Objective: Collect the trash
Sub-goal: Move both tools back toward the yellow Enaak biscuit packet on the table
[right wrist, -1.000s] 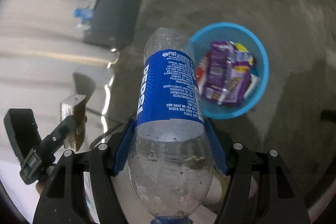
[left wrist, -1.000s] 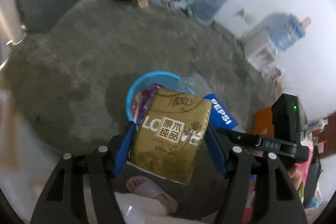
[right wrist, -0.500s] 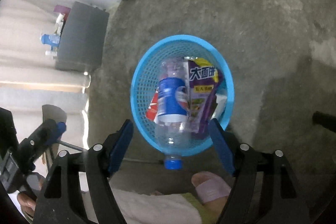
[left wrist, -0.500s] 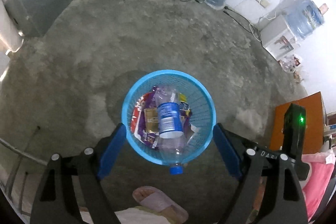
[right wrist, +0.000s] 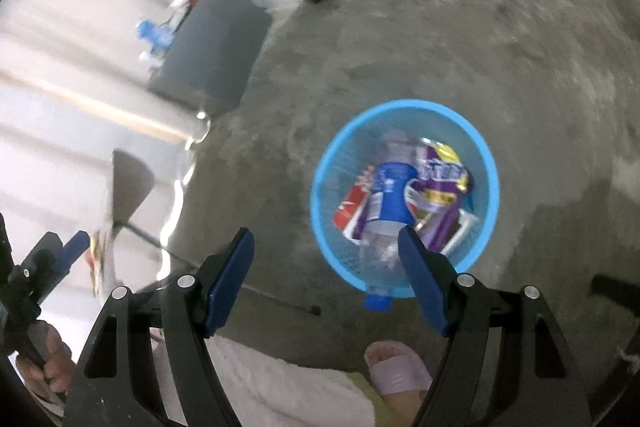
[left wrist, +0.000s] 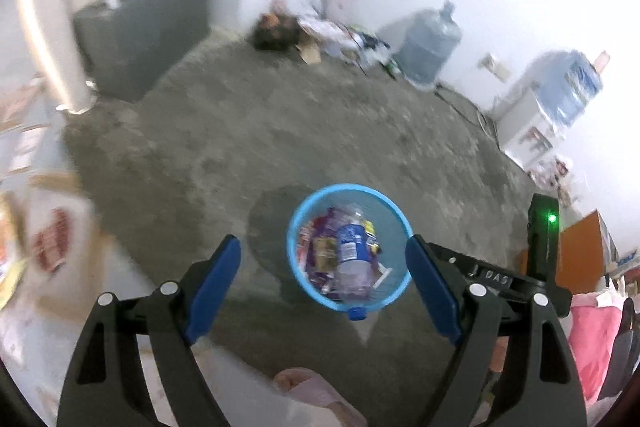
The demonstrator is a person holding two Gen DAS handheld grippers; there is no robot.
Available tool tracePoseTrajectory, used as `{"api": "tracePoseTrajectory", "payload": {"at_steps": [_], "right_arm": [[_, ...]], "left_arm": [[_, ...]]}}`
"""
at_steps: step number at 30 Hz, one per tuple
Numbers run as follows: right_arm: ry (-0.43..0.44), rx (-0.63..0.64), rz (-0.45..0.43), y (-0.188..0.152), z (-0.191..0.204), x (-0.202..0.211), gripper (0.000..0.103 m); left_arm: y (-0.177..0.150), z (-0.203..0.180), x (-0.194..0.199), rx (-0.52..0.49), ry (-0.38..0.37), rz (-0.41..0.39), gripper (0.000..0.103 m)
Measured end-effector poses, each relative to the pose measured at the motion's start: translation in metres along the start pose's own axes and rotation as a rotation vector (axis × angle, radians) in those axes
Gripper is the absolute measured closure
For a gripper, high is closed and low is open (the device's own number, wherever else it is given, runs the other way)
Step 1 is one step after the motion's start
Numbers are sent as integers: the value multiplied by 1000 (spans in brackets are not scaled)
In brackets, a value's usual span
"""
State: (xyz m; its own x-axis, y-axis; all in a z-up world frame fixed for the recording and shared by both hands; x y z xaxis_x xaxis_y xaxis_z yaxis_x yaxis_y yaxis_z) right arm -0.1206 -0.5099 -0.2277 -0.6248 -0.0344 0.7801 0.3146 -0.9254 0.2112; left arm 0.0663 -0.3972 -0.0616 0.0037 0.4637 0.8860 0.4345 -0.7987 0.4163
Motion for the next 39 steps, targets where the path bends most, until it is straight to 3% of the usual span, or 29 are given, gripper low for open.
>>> {"api": "tracePoseTrajectory", "payload": {"at_steps": [10,19,24,31,37,39], "right_arm": [[86,280,2,-11,100,1,32],[207,492,53,-28,201,-10,32],[257,586,104,-38,258,-29,37],[268,667,182,-43,322,-77,45],[199,716,238,-48,355,-124,53],[172,726,254,-48,361,-138,55]], "left_arm": [[-73,107,107,221,192,-166,21],[-120,180,177,388,293,-318,24],[-122,209,179,452,264,-347,43],[-108,243,155,494,243,-324,55],[-95,269,122,521,226,-260,57],[-92,275,111,524,224,-241,66]]}}
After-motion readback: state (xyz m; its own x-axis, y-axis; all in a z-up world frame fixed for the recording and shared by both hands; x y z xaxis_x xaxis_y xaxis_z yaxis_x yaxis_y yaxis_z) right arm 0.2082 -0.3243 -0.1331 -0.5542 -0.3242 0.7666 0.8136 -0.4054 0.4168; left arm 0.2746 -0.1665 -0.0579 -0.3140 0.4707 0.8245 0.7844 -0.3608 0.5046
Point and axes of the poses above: each gripper's, at about its wrist camera, not at the fingertips, and x roughly against the way its jaws point, z to its left, y to its top, the point moved 5 cm from there along -x, roughly the way its jaws point, and after that the axes turned 7 degrees about z, right-handed, at the moved point
